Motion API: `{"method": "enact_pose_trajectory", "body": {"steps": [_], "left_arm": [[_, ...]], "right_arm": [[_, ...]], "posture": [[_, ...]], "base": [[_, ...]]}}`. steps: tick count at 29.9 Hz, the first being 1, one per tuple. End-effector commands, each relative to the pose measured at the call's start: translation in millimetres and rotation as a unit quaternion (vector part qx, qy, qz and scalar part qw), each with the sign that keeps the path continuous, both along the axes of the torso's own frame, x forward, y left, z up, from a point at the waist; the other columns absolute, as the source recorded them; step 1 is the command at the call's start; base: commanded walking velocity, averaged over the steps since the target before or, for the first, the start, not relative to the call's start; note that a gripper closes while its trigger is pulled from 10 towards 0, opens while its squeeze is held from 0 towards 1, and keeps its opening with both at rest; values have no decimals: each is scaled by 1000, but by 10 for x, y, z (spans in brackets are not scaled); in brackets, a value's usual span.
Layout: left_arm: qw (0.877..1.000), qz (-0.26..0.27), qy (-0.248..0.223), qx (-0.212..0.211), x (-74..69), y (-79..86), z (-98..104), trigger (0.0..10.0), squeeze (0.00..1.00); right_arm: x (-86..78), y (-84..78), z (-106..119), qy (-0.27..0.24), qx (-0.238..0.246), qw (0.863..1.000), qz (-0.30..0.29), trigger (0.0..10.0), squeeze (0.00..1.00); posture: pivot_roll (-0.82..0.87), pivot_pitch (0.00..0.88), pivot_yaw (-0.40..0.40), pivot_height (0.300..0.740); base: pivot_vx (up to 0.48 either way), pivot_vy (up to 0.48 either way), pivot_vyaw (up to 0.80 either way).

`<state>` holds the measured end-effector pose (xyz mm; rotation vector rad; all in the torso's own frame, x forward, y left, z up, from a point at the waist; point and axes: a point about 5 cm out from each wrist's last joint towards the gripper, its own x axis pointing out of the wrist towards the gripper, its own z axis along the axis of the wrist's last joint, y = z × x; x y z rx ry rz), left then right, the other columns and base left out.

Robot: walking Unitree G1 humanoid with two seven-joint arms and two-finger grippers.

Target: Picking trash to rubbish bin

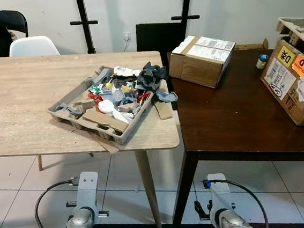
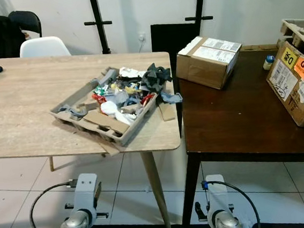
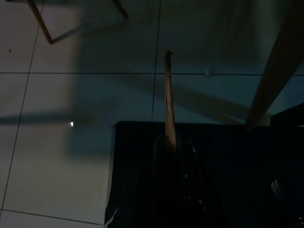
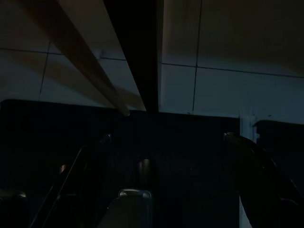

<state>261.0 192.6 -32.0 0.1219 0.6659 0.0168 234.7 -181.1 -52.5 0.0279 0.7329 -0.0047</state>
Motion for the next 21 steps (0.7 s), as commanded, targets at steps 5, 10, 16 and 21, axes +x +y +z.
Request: {"method": "enact_pose_trajectory", "body": {"steps": [5, 10, 16, 21], "left_arm": [[1000, 5, 1, 2, 34, 21, 23, 10000, 0], [1000, 7, -6, 3, 90, 36, 69, 10000, 0], [1000, 11, -13, 2, 136, 43, 108, 10000, 0], [1000, 13, -11, 1, 129, 46, 101, 10000, 0]], "right_arm": [[17, 3, 2, 7, 3, 1000, -5, 10000, 0], [65, 6, 33, 1, 5, 1000, -11, 10000, 0], [97, 7, 53, -1, 5, 1000, -12, 10000, 0], [105, 17, 56, -2, 5, 1000, -10, 10000, 0]], "posture": [[127, 0, -11, 740], [127, 0, -10, 740], [136, 0, -19, 740], [139, 0, -24, 740]], "base": [[0, 0, 0], [0, 0, 0], [0, 0, 0], [0, 0, 0]]}}
